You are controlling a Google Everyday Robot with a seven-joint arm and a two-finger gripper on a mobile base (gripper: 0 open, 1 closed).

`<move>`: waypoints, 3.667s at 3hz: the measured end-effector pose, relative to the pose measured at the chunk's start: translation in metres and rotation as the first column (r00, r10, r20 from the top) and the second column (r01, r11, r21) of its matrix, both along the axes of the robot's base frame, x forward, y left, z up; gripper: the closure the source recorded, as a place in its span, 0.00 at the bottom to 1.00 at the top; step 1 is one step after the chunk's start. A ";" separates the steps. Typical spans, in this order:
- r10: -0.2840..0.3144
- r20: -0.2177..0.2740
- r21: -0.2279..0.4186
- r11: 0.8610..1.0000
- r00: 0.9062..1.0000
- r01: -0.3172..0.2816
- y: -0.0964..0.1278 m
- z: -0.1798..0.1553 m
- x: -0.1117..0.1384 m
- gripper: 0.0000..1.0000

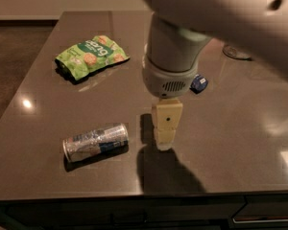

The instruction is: Move redbull can near green rice chip bag

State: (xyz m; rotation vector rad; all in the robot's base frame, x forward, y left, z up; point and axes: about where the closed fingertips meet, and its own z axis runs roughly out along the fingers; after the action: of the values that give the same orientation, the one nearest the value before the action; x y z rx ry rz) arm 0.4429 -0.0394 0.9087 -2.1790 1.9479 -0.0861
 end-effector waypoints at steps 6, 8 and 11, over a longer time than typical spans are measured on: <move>0.157 -0.121 -0.015 0.987 0.980 -0.159 0.102 -0.062 -0.019 0.41; 0.071 -0.133 -0.030 0.997 0.989 -0.076 0.079 -0.055 0.014 0.88; -0.214 -0.146 0.068 0.972 0.966 0.226 0.049 -0.022 0.145 1.00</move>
Offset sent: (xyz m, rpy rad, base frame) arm -0.0279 0.0733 -0.0606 -0.0408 0.1237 0.1507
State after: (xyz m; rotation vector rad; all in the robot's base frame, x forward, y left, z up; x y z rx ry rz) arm 0.5882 0.0093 0.8870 -1.9561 2.2215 0.1123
